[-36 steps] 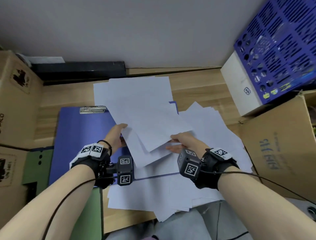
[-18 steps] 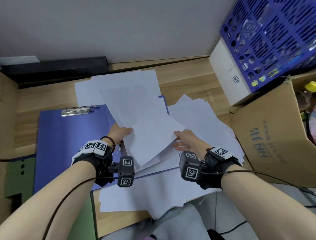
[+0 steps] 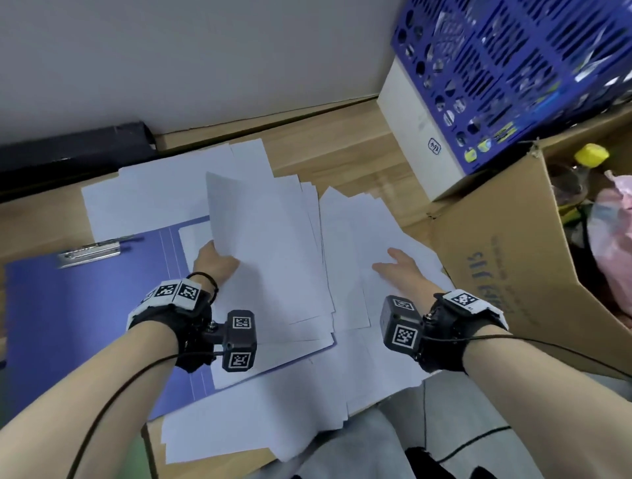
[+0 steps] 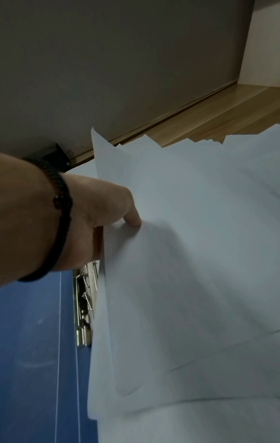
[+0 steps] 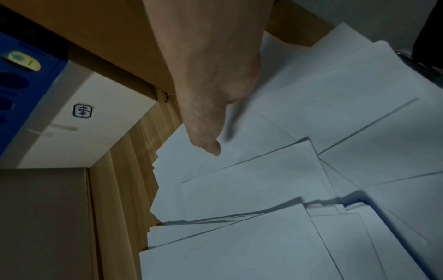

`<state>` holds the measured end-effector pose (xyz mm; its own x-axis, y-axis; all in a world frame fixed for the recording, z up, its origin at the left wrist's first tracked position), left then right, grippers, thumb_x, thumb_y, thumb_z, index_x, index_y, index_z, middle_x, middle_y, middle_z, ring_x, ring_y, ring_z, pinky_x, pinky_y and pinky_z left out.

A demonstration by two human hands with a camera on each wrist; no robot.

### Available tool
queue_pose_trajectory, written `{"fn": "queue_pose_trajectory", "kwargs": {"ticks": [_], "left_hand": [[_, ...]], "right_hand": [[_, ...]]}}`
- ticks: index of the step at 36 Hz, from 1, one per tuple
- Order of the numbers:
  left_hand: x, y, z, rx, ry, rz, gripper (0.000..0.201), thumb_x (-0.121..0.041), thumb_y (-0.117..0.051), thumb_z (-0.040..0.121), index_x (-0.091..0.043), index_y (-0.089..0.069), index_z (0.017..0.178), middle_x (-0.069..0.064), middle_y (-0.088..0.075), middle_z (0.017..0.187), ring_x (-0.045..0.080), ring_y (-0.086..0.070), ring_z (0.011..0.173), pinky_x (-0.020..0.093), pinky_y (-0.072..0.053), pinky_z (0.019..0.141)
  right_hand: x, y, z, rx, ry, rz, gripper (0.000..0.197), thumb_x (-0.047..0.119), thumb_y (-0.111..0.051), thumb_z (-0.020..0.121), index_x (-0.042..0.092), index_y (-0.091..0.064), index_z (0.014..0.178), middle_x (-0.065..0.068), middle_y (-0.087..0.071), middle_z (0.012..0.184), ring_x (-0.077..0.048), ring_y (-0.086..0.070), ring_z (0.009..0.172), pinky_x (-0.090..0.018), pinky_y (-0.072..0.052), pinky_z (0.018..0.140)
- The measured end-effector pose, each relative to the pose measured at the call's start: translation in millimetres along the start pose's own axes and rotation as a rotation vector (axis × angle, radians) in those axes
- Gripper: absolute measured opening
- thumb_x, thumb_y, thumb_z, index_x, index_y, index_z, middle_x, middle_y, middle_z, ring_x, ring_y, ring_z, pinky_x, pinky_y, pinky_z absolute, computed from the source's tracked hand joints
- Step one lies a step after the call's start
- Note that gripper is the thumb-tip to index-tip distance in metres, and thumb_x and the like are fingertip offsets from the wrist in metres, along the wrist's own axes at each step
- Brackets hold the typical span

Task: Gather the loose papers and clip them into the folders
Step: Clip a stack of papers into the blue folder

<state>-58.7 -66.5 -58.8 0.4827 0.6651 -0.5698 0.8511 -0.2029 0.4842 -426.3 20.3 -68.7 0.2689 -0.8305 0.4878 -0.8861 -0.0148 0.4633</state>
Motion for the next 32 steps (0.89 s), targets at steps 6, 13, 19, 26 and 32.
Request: {"fn": "queue_pose_trajectory", "kwargs": {"ticks": [6,13,19,26,32], "left_hand": [[-5.1,0.5,12.8,0.010,0.024,0.020,0.033,-0.008,-0.059,0.080,-0.012,-0.060,0.113,0.011,-0.065,0.107,0.032,-0.062,0.097,0.041,-0.052,0.090],[-11.6,13.4,28.2,-0.024,0.039,0.001,0.033,-0.006,-0.058,0.081,-0.009,-0.060,0.114,0.013,-0.066,0.107,0.034,-0.063,0.101,0.044,-0.052,0.091],[-8.6,12.9,33.7,-0.008,0.090,-0.001,0.036,-0.006,-0.057,0.084,-0.009,-0.059,0.119,0.012,-0.065,0.110,0.032,-0.061,0.100,0.037,-0.050,0.086],[-6.5,13.4,37.7,0.016,0.141,-0.022,0.031,-0.004,-0.058,0.082,-0.011,-0.060,0.112,0.010,-0.066,0.102,0.031,-0.062,0.095,0.035,-0.050,0.080],[-5.5,14.6,40.5,0.053,0.178,-0.071,0.022,-0.002,-0.062,0.081,-0.010,-0.060,0.102,0.017,-0.067,0.106,0.035,-0.064,0.098,0.047,-0.053,0.090]], "right_hand": [[18.5,-14.9,20.3,0.102,0.038,-0.258,0.072,0.038,-0.052,0.094,0.028,-0.012,0.154,0.001,0.022,0.158,-0.018,0.020,0.146,-0.044,-0.004,0.119],[70.4,-16.1,47.6,0.047,0.131,-0.411,0.072,0.020,-0.048,0.090,0.030,-0.014,0.153,0.000,0.013,0.160,-0.022,0.012,0.147,-0.044,-0.012,0.119],[95.9,1.0,64.2,-0.105,0.131,-0.298,0.097,0.021,-0.076,0.072,0.018,-0.016,0.149,-0.004,-0.014,0.148,-0.026,-0.014,0.140,-0.037,-0.030,0.108],[106.0,3.0,80.5,-0.192,0.104,-0.536,0.113,0.037,-0.087,0.057,0.019,-0.016,0.144,-0.012,-0.022,0.140,-0.032,-0.017,0.133,-0.046,-0.025,0.107],[119.3,6.1,91.4,-0.165,0.128,-0.560,0.094,0.040,-0.084,0.061,0.015,-0.033,0.136,-0.010,-0.041,0.137,-0.032,-0.032,0.128,-0.046,-0.031,0.105]]}}
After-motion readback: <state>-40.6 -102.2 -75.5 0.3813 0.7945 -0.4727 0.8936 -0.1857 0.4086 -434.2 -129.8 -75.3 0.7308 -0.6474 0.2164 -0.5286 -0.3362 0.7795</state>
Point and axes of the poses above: each hand's wrist, its own z-axis towards the middle knuckle, its own y-axis out of the back of the hand, x = y × z, the point moved 9 cm from there along z, towards the middle knuckle
